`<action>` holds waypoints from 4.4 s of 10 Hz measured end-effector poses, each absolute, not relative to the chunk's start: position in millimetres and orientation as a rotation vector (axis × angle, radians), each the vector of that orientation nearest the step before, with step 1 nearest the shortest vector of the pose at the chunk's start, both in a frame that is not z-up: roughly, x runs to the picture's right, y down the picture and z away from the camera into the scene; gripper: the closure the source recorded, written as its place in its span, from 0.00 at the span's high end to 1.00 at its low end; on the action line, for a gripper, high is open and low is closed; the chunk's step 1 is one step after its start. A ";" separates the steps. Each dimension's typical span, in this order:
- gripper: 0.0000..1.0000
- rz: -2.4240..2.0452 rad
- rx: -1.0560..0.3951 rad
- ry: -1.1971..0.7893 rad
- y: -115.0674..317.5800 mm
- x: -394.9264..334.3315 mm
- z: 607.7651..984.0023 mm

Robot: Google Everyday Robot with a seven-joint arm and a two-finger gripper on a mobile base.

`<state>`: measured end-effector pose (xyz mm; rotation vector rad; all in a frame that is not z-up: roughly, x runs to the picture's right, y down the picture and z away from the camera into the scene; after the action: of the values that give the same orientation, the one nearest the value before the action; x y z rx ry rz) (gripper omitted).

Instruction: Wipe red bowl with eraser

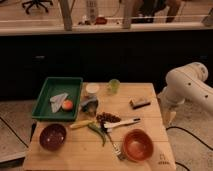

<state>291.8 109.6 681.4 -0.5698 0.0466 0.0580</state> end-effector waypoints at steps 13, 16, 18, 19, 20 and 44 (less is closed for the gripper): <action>0.80 0.058 -0.570 0.047 109.6 291.7 681.4; 0.80 0.032 -0.562 0.052 106.0 289.6 697.8; 0.80 0.000 -0.555 0.055 101.4 285.6 718.9; 0.80 -0.005 -0.552 0.056 100.8 285.8 720.8; 0.80 -0.012 -0.549 0.057 99.9 286.9 722.5; 0.80 -0.268 -0.556 -0.082 99.9 297.5 848.2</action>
<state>297.5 99.9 848.2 -0.5562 -0.0816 -0.2681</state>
